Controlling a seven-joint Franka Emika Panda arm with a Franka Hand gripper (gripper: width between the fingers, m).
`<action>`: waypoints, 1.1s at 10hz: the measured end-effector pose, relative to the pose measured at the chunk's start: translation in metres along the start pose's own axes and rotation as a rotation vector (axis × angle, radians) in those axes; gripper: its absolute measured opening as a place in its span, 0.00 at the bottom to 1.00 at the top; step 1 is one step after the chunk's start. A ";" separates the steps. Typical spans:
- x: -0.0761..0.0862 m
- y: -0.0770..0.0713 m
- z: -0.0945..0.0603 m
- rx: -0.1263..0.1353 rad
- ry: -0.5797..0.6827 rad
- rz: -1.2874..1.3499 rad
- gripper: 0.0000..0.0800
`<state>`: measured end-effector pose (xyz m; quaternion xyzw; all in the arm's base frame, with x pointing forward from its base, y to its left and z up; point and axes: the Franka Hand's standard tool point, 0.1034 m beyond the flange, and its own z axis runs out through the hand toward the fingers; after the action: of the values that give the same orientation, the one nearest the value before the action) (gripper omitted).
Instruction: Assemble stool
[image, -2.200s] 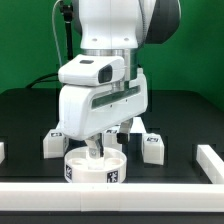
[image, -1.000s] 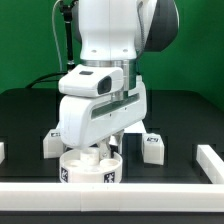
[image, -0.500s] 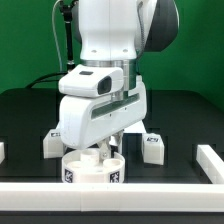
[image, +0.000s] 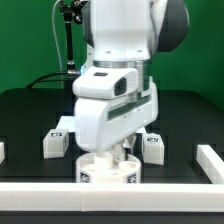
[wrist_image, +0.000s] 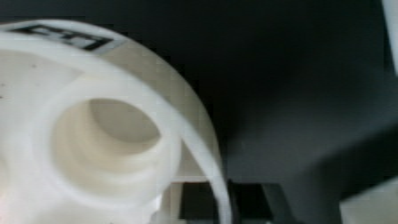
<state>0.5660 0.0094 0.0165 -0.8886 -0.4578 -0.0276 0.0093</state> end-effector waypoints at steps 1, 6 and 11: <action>0.010 -0.002 0.000 -0.003 0.005 -0.015 0.04; 0.063 -0.024 0.002 -0.003 0.017 0.027 0.04; 0.086 -0.038 0.004 0.026 -0.008 0.025 0.04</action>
Offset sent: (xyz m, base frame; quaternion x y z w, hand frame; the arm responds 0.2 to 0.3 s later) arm 0.0195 0.0469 -0.0010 -0.0007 -0.0029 0.0530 0.9986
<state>0.5851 0.1021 0.0169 -0.8941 -0.4470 -0.0179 0.0194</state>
